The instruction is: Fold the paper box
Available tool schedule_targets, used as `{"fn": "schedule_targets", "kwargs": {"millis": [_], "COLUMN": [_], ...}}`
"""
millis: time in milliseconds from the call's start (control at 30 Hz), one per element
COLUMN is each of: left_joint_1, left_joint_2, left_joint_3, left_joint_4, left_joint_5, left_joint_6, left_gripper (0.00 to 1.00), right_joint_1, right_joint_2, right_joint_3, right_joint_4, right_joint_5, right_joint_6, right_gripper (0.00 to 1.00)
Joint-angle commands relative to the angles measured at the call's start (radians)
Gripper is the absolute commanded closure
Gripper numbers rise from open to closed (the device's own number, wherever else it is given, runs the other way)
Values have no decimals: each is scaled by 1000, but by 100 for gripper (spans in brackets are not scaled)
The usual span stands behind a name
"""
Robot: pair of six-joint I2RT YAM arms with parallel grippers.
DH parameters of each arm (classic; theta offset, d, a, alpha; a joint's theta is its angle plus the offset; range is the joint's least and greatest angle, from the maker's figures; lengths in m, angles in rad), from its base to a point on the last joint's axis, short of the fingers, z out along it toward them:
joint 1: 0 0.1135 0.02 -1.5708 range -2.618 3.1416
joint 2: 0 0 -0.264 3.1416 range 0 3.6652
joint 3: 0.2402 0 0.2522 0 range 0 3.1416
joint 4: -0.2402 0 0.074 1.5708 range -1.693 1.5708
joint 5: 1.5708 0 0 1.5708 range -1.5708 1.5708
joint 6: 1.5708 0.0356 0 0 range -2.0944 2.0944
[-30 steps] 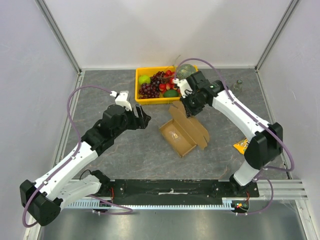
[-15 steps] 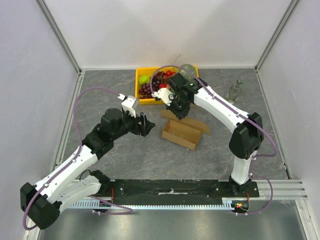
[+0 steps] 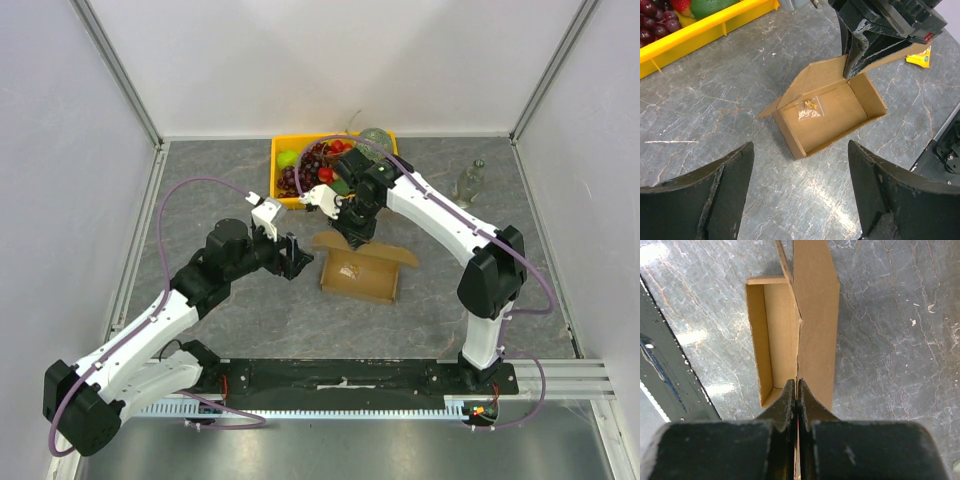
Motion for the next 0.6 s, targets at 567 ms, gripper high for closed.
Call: {"fn": "schedule_targets", "kwargs": {"millis": [567], "left_joint_1": [3], "left_joint_2": [89], "left_joint_3": [123], "left_joint_4": [-88], "left_joint_5": [149], "left_joint_6": [235], "left_gripper": [19], "right_joint_1": [-1], "right_joint_2": [-57], "right_joint_3": [106], "right_joint_4": [-106], "right_joint_5": [-140], "right_joint_6": [-6], "right_gripper": [100]}}
